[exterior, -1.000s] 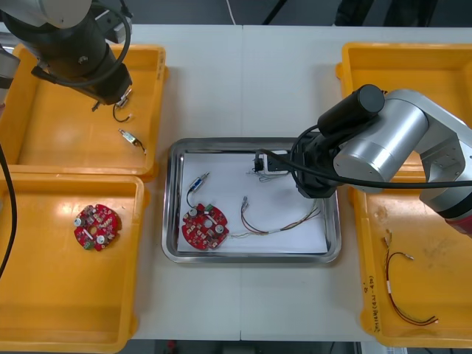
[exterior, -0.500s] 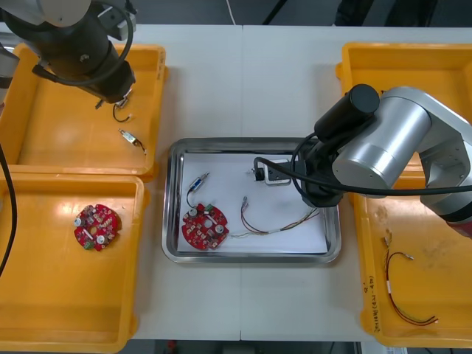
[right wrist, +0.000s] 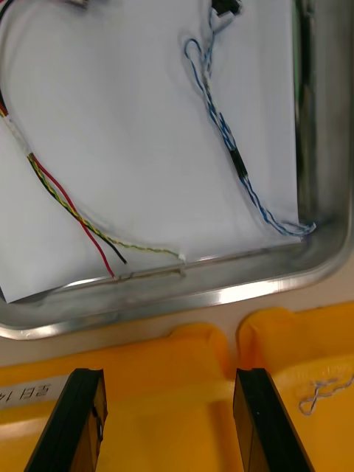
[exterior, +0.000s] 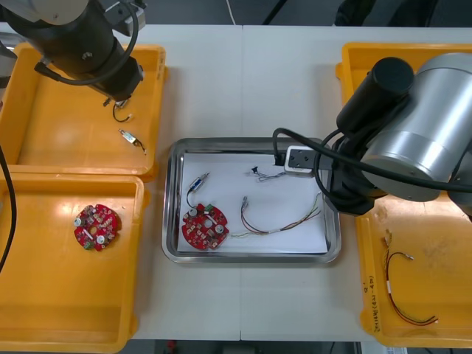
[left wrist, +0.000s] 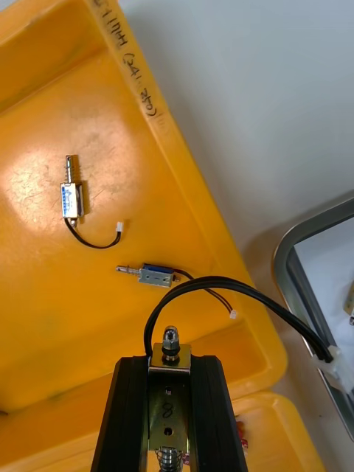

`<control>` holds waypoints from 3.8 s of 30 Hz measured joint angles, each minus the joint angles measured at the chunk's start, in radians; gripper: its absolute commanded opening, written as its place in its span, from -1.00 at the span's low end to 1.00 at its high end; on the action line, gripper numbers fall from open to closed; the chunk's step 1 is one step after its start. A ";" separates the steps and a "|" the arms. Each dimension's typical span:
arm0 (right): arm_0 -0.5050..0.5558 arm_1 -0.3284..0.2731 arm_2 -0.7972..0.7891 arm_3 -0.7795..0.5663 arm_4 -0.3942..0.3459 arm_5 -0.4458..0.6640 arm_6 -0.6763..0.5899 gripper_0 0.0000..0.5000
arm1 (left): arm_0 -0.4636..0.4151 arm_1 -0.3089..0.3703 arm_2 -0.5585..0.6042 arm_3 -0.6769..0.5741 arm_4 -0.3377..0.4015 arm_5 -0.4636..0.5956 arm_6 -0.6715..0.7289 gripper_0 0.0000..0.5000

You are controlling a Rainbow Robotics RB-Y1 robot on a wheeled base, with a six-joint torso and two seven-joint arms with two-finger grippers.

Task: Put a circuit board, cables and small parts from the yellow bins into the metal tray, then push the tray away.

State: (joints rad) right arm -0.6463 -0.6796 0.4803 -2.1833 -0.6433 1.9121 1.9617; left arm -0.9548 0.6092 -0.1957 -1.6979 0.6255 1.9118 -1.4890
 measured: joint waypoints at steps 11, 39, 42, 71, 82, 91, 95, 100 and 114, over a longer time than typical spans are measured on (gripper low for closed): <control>0.109 -0.003 -0.286 -0.117 -0.041 0.005 -0.209 1.00 | 0.000 -0.001 -0.063 -0.101 0.047 0.001 0.386 -1.00; 0.547 -0.076 -0.964 -0.124 -0.236 0.005 -0.514 1.00 | 0.000 -0.086 -0.471 -0.073 0.061 -0.206 0.846 -1.00; 0.582 -0.076 -0.976 -0.125 -0.237 0.005 -0.514 1.00 | 0.000 -0.095 -0.508 -0.032 0.055 -0.254 0.846 -0.99; 0.629 -0.005 -0.976 -0.126 -0.187 0.005 -0.662 1.00 | 0.022 -0.116 -0.653 0.122 0.005 -0.465 0.846 1.00; 0.628 -0.005 -0.970 -0.126 -0.190 0.005 -0.662 1.00 | 0.023 -0.117 -0.653 0.114 -0.002 -0.463 0.846 1.00; 0.622 -0.005 -0.954 -0.126 -0.190 0.005 -0.660 1.00 | 0.024 -0.117 -0.583 0.039 -0.003 -0.345 0.846 1.00; 0.620 -0.005 -0.952 -0.126 -0.187 0.005 -0.660 1.00 | 0.025 -0.117 -0.522 -0.006 -0.001 -0.273 0.846 1.00; 0.619 -0.005 -0.952 -0.126 -0.177 0.005 -0.657 1.00 | 0.025 -0.114 -0.433 -0.054 0.020 -0.188 0.846 1.00; 0.618 -0.005 -0.951 -0.126 -0.173 0.005 -0.656 1.00 | 0.034 -0.063 -0.158 -0.134 0.123 -0.001 0.816 1.00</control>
State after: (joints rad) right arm -0.0283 -0.6846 -0.4710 -2.3094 -0.8165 1.9172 1.3053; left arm -0.9210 0.5462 -0.3537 -1.8322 0.7487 1.9109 -0.6730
